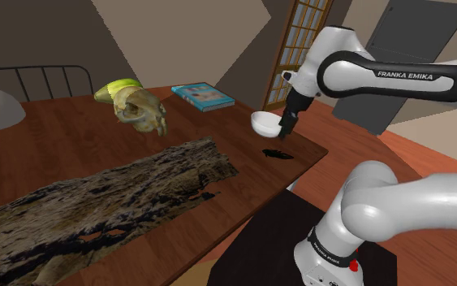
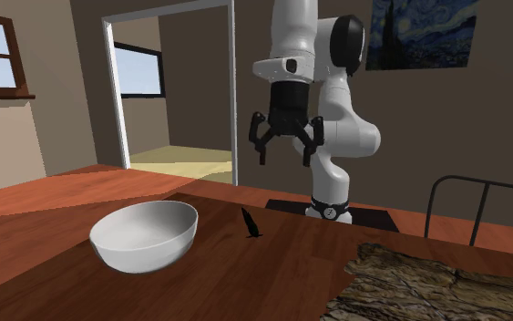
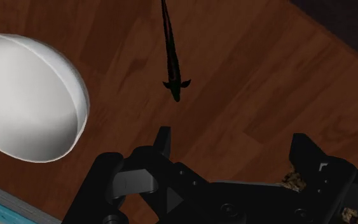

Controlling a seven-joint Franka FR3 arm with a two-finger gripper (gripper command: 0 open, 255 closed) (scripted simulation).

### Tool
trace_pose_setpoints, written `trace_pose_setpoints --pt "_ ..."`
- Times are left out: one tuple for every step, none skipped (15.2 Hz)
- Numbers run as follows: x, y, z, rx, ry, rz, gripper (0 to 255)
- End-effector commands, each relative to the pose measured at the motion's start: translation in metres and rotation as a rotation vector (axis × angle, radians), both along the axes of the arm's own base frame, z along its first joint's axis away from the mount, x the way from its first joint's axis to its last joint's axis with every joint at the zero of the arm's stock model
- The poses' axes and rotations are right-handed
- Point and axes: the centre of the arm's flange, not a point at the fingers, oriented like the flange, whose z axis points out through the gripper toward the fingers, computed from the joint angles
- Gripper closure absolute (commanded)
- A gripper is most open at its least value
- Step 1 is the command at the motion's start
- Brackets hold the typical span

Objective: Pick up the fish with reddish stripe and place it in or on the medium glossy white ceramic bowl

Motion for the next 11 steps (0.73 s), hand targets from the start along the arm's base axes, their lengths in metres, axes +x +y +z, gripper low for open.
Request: trace_pose_setpoints --pt "0.001 -0.018 -0.019 -0.003 -0.004 0.045 0" --pt "0.001 -0.026 -0.030 -0.004 -0.005 0.065 0" --pt "0.002 -0.034 -0.041 -0.005 -0.006 0.086 0" --pt "0.002 -0.042 -0.052 -0.006 -0.007 0.107 0" --pt "0.003 -0.050 -0.062 -0.007 -0.007 0.127 0" --pt "0.004 -0.058 -0.073 -0.008 -0.008 0.148 0" --pt "0.006 -0.066 -0.084 -0.009 -0.009 0.169 0" --pt "0.006 -0.070 -0.090 -0.009 -0.009 0.180 0" --pt "0.007 -0.070 -0.095 -0.009 -0.009 0.180 0" --pt "0.008 -0.070 -0.100 -0.009 -0.009 0.180 0" --pt "0.009 -0.070 -0.105 -0.009 -0.009 0.180 0"
